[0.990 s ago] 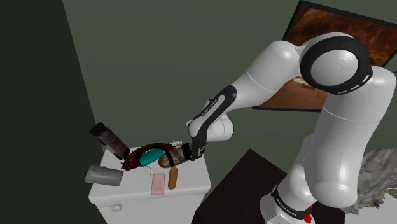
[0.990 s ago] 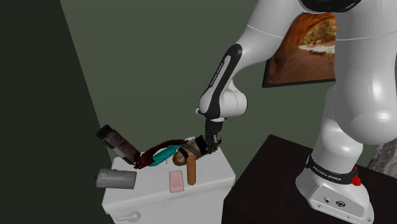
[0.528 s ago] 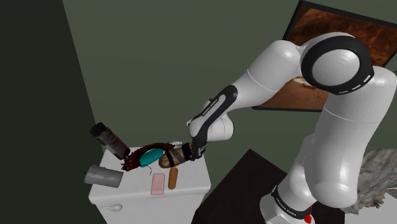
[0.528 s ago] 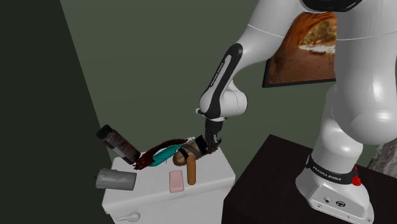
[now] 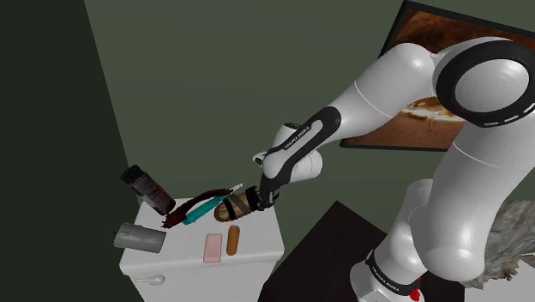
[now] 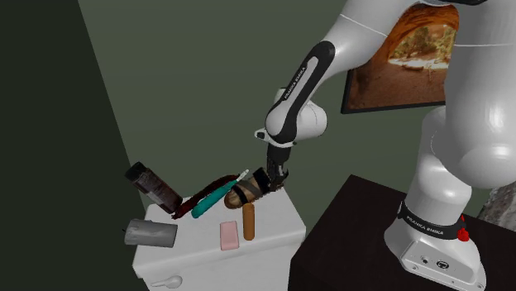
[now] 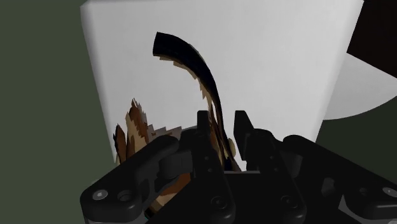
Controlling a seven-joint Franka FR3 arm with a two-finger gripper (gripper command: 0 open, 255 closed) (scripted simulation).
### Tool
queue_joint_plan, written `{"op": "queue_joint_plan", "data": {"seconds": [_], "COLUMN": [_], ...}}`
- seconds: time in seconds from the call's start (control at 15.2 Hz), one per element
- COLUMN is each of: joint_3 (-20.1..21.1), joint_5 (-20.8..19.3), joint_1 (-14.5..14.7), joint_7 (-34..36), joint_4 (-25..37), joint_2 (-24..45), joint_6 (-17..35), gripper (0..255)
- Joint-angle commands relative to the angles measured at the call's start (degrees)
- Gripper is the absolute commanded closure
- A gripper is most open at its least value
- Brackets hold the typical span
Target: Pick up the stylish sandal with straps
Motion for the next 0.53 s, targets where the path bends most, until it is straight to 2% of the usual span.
{"op": "queue_joint_plan", "data": {"seconds": [0.0, 0.33, 0.46], "joint_3": [-0.9, -1.9, -1.9], "joint_5": [-2.7, -8.4, -8.6], "joint_1": [0.3, 0.3, 0.2], "joint_7": [2.2, 6.9, 7.0], "joint_4": [-0.3, -0.7, -0.7], "joint_2": [-2.0, -6.6, -6.8], "joint_6": [-1.4, -5.1, -5.2], "gripper": [255, 255, 255]}}
